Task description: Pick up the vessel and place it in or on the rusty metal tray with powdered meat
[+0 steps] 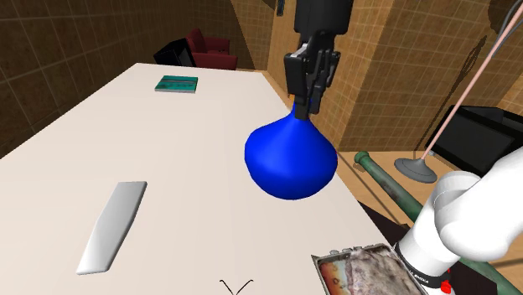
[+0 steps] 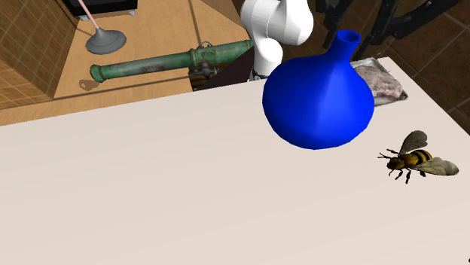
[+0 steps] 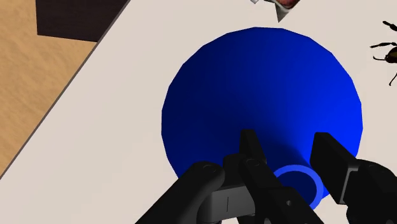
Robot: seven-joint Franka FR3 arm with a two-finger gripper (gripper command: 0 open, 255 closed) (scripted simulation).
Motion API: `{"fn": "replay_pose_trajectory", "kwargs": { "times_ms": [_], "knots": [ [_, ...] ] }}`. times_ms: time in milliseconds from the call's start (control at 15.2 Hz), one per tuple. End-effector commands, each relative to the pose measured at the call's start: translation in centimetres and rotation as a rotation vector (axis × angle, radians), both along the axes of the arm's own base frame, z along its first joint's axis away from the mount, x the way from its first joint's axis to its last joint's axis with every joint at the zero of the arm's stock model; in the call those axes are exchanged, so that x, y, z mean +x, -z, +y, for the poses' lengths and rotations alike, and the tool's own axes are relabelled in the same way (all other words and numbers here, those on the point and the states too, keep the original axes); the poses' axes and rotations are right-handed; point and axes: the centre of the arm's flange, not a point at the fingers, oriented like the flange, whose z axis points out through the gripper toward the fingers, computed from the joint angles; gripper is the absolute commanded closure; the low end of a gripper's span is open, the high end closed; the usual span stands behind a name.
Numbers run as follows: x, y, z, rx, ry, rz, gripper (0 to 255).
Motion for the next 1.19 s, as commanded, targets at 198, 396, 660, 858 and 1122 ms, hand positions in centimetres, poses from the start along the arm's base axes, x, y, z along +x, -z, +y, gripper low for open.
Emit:
{"fn": "replay_pose_trajectory", "kwargs": {
  "times_ms": [198, 396, 660, 858, 1122],
  "knots": [
    [0.1, -2.7, 0.0, 0.0, 0.0, 0.0, 255],
    [-2.4, -3.9, 0.4, 0.0, 0.0, 0.0, 255],
    [-7.4, -5.5, 1.1, 0.0, 0.0, 0.0, 255],
    [-11.1, -6.6, 1.6, 0.0, 0.0, 0.0, 255],
    [-16.1, -8.2, 2.4, 0.0, 0.0, 0.0, 255]
  ]
}}
